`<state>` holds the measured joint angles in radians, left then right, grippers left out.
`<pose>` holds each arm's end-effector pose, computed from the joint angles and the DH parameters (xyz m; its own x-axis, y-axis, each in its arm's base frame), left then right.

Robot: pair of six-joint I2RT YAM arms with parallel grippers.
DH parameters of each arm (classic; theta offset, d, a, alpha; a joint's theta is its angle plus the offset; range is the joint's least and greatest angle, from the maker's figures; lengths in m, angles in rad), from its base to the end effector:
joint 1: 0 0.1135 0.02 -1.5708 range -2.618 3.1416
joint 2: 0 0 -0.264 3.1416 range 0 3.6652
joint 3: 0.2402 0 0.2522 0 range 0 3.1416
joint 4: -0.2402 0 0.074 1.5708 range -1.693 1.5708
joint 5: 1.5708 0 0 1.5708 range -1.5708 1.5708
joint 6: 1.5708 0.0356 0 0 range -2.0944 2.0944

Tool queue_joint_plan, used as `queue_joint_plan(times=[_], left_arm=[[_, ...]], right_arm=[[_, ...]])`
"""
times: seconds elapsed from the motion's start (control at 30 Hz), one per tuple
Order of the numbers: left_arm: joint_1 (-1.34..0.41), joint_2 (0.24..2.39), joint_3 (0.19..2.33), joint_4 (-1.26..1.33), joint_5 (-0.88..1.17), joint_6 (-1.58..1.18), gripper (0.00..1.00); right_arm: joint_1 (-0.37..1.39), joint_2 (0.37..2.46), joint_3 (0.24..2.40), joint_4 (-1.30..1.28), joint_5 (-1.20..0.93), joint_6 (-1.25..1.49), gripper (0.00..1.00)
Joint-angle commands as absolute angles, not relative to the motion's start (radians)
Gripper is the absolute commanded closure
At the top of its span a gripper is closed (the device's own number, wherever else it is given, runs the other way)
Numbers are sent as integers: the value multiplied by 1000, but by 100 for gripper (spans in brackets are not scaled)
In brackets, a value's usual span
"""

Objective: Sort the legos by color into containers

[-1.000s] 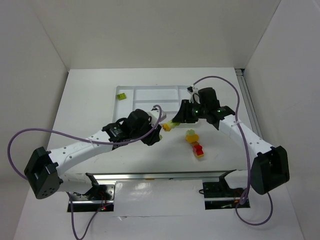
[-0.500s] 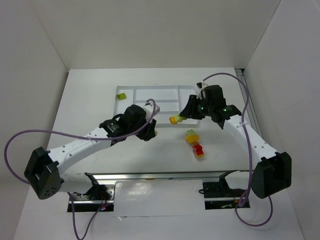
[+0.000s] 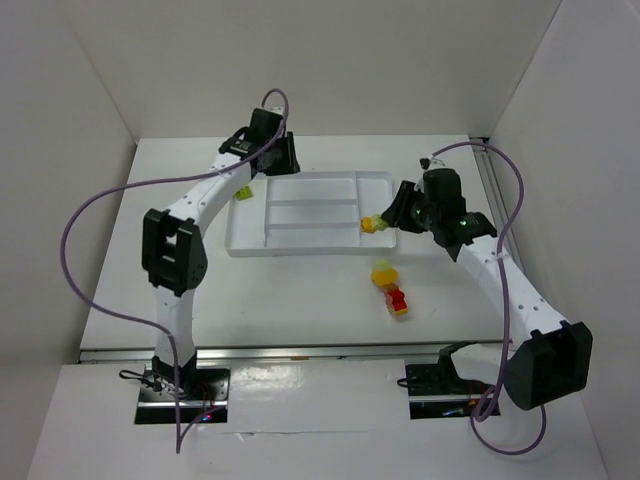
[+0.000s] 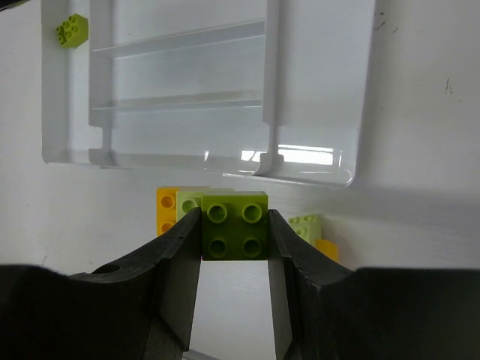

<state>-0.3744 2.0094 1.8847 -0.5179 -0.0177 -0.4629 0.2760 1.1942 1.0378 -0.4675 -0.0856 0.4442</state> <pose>0.4380 -0.1714 0.3159 -0.6565 -0.2218 -0.7210 0.0663 0.9351 -0.3480 0.2523 0.0746 0.3162 -0.6529 0.2601 -0.7114 -0.0639 0.9169 0.3939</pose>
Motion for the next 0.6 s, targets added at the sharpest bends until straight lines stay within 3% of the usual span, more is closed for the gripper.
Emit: queue_joint_plan(times=[0.0, 0.4, 0.43, 0.47, 0.57], left_arm=[[-361, 2158, 2043, -641, -19, -494, 100], [-342, 2335, 2154, -575, 43, -505, 100], [-342, 2344, 2154, -575, 43, -505, 96], [-342, 2344, 2163, -575, 43, -505, 77], [-342, 2344, 2163, -563, 34, -494, 37]], right_arm=[[258, 1203, 1089, -475, -64, 439, 80], [230, 1253, 1091, -476, -66, 439, 80], [230, 1253, 1091, -476, -66, 439, 78], [230, 1253, 1091, -476, -66, 439, 78], [230, 1264, 1091, -466, -66, 430, 78]])
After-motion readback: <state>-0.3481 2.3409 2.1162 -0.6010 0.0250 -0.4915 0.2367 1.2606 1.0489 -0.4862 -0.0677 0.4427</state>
